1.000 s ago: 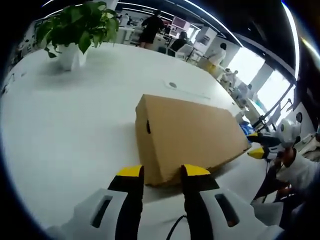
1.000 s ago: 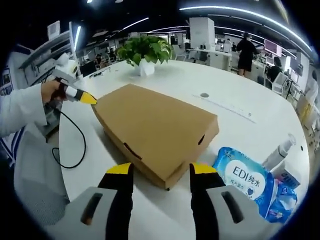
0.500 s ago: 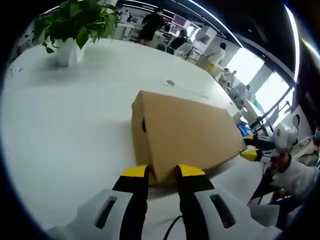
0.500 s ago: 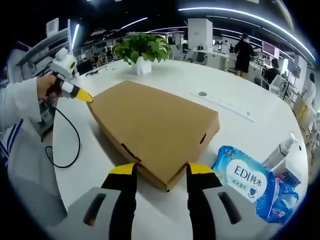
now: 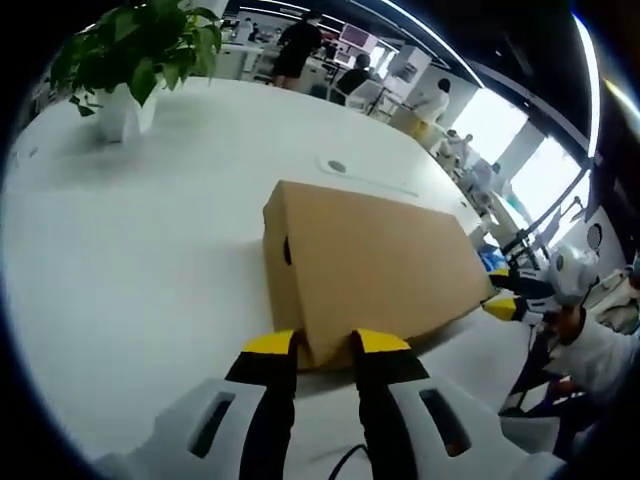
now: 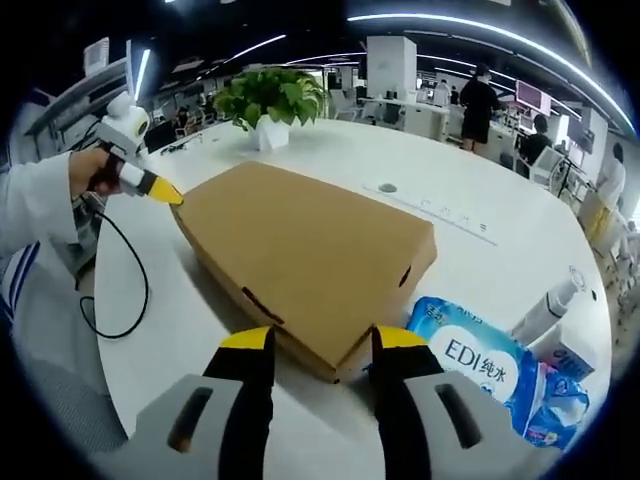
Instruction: Operate the shoe box by opening the lid, removing the specified soft item, and placing it in the target area until the item is outside and the box remains undamaged.
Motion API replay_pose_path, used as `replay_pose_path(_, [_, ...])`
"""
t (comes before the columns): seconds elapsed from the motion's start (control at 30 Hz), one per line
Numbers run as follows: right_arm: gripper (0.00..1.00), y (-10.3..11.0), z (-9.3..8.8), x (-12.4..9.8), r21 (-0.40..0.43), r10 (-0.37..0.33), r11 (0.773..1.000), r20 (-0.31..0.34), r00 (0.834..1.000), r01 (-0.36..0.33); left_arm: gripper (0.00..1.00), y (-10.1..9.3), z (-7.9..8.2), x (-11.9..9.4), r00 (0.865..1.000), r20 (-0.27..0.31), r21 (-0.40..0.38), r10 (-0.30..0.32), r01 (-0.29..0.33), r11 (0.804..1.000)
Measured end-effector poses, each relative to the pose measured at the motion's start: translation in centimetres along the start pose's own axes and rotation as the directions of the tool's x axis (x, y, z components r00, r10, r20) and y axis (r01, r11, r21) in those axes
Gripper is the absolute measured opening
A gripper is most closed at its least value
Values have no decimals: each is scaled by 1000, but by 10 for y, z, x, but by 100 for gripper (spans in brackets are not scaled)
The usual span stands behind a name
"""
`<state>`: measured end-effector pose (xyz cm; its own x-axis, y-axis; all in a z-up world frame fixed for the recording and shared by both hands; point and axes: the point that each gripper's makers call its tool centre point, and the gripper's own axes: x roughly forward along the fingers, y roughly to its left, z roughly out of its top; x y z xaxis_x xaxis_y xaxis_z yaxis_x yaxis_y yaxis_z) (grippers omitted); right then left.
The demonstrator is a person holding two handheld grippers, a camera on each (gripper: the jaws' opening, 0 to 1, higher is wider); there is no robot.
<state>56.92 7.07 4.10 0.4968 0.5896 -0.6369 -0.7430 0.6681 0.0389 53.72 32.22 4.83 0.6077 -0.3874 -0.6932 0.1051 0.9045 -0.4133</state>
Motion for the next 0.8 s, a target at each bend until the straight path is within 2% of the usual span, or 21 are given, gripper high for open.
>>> replay_pose_path(0.37, [35,-17,5,4,8,-12,1000,0,1000,12,21,-3,12,13,1000,-3,-1,2,-2,1000])
replay_pose_path(0.8, [36,-21,7,6,10,-14,1000,3,1000,14,21,-4,16,17,1000,-7,0,1,-1,1000])
